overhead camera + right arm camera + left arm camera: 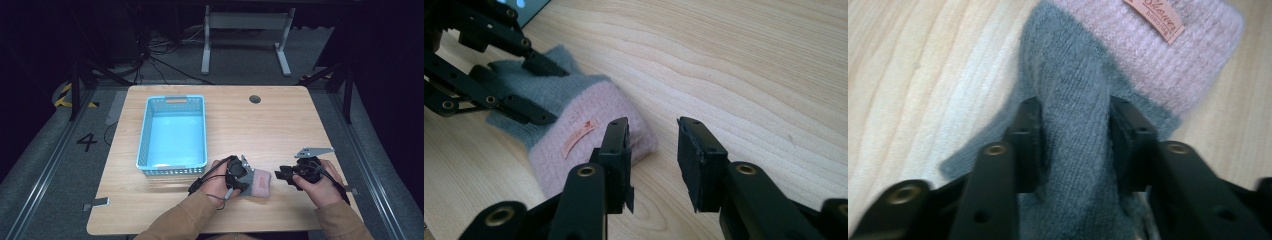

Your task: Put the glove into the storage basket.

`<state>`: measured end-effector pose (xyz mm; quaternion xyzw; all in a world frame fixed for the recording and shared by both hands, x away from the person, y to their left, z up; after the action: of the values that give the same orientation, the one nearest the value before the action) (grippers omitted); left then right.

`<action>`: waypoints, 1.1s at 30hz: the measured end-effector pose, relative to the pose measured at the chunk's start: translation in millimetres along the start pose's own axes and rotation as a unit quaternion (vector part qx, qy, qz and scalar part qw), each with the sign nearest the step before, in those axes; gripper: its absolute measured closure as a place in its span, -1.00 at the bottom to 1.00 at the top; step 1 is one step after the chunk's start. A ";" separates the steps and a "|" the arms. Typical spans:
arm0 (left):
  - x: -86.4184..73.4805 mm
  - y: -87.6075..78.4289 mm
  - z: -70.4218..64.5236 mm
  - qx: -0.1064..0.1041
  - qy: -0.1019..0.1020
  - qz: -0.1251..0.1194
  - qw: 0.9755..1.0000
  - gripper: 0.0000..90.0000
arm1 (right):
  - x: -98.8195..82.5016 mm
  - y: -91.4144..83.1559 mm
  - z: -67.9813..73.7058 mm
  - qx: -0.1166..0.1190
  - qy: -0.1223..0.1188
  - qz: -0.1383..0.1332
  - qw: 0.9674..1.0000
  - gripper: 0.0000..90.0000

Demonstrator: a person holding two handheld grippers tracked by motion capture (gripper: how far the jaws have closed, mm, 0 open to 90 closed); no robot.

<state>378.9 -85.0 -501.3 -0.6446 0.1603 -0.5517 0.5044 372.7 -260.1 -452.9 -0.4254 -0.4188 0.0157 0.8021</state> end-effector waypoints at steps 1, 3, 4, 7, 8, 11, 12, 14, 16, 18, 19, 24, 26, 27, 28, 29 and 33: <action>-0.3 -0.5 -0.8 0.000 0.001 0.002 1.000 0.43 | 0.1 -0.2 -0.1 0.000 0.000 -0.001 1.000 0.47; -0.3 -1.0 -1.5 0.004 0.002 0.003 1.000 0.49 | 0.5 -0.6 -0.1 0.000 -0.001 -0.002 1.000 0.47; 0.0 -1.0 -2.0 0.007 0.002 0.002 1.000 0.51 | 0.8 -0.8 0.1 -0.001 -0.001 -0.003 1.000 0.47; 0.5 -1.4 -2.3 0.012 0.004 -0.001 1.000 0.54 | 0.9 -2.0 -0.2 -0.001 -0.001 -0.005 1.000 0.47; 0.5 -1.9 -2.3 0.014 0.015 -0.001 1.000 0.55 | 0.8 -2.4 -0.3 0.001 0.000 -0.005 1.000 0.47; 1.4 -3.8 -4.0 0.021 0.025 -0.001 0.999 0.58 | 1.1 -3.8 -2.0 -0.002 0.002 -0.008 1.000 0.47; 1.9 -4.5 -4.1 0.022 0.027 -0.001 0.999 0.58 | 1.1 -4.4 -2.5 -0.002 0.003 -0.008 1.000 0.47; 3.1 -8.0 -3.5 0.018 0.023 -0.004 1.000 0.59 | 1.2 -4.8 -3.2 -0.003 0.004 -0.008 1.000 0.47; 4.1 -12.9 -2.1 0.016 0.021 -0.006 1.000 0.59 | 1.5 -5.3 -4.3 -0.003 0.004 -0.010 1.000 0.47; 5.3 -19.4 -0.2 0.014 0.014 -0.009 1.000 0.59 | 2.1 -5.8 -5.2 -0.003 0.004 -0.010 1.000 0.47; 6.3 -22.4 1.3 0.015 0.017 -0.014 1.000 0.59 | 2.5 -6.2 -5.5 -0.004 0.005 -0.011 1.000 0.48; 7.4 -36.7 5.7 0.013 0.020 -0.013 1.000 0.59 | 4.5 -6.7 -6.0 -0.003 0.006 -0.013 1.000 0.47; 8.7 -41.9 8.8 0.015 0.019 -0.018 1.000 0.59 | 4.9 -6.3 -6.2 -0.003 0.005 -0.013 1.000 0.47; 9.3 -45.8 10.7 0.017 0.016 -0.020 1.000 0.59 | 5.0 -6.0 -6.1 -0.003 0.006 -0.012 1.000 0.47; 10.2 -47.7 12.7 0.019 0.017 -0.024 0.999 0.59 | 5.1 -5.5 -6.3 -0.002 0.007 -0.012 1.000 0.47; 10.4 -50.4 14.5 0.019 0.014 -0.024 0.999 0.59 | 5.2 -5.2 -6.6 -0.002 0.006 -0.012 1.000 0.48; 11.8 -61.7 24.1 0.025 0.008 -0.031 0.999 0.58 | 4.8 -4.7 -7.4 -0.002 0.007 -0.011 1.000 0.48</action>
<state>382.4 -55.5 -441.0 -0.6316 0.1307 -0.5761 0.5021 379.3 -266.2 -448.6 -0.4222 -0.4176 0.0032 0.8046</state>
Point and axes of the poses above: each handheld gripper's, and its own axes: y roughly forward along the jaws, x roughly out of its top, z roughly to its left, the point moved 7 cm from there along y, roughly forward along the jaws, and after that the axes turned 12 degrees about x, right-handed, at the moved point
